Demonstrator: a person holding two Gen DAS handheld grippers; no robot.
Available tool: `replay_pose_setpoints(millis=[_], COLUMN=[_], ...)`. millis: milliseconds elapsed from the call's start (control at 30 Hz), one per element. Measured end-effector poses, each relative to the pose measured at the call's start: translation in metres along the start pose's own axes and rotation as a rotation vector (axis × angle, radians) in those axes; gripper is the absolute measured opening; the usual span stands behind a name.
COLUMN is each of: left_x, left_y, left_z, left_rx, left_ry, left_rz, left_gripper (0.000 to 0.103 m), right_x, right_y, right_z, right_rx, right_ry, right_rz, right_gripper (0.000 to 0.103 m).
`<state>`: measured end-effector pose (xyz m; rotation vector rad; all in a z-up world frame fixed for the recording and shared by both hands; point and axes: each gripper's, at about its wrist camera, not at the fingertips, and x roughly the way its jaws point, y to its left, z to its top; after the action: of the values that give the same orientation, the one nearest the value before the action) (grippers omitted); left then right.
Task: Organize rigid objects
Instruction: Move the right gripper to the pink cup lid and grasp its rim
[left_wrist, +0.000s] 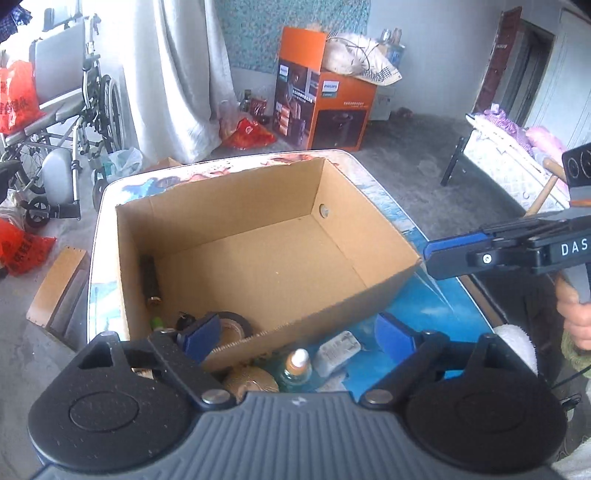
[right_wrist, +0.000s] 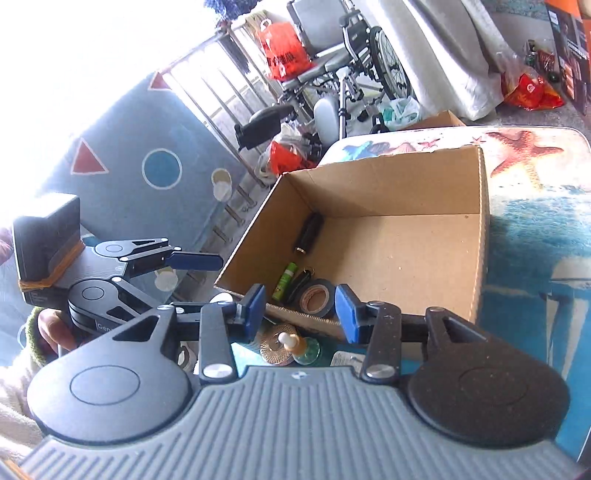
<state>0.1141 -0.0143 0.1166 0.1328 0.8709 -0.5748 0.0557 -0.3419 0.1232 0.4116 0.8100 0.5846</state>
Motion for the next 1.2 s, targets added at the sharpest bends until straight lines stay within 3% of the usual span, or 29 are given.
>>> replay_pose_setpoints(millis=[133,267,400,667,800,1000,1133,1200], left_x=[0.005,0.021,0.039,0.074,0.087,0.094,0.095,0.095], left_y=[-0.016,-0.028,-0.030,-0.044,-0.044,-0.046,-0.046,-0.048], left_z=[-0.049,-0.089,-0.114,-0.131,-0.133,-0.134,-0.133,-0.134], left_rx=[-0.040,-0.035,-0.050,0.029,0.048,0.068,0.059,0.062], left_ry=[-0.015,0.025,0.102,0.166,0.187,0.180,0.166,0.156], left_rz=[0.040,0.114,0.115,0.156,0.176,0.173,0.155,0.155], left_gripper=[0.095,0.095,0.095,0.093,0.086,0.082,0.073,0.072], right_x=[-0.017,0.016,0.056,0.112,0.127,0.142,0.148,0.150], right_y=[-0.003,-0.009,-0.003,0.013,0.014,0.009,0.005,0.005], right_z=[-0.052,-0.110,-0.140,-0.151,-0.150,-0.151,-0.152,-0.152], right_rx=[0.063,0.137,0.146,0.047,0.026,0.010,0.019,0.014], right_ry=[-0.039,-0.024,0.009,0.107,0.131,0.165,0.181,0.178], right_rz=[-0.006,-0.030,-0.063,-0.120,-0.137,-0.155,-0.153,-0.159], right_gripper=[0.043,0.043,0.044,0.044,0.043,0.034,0.019,0.017])
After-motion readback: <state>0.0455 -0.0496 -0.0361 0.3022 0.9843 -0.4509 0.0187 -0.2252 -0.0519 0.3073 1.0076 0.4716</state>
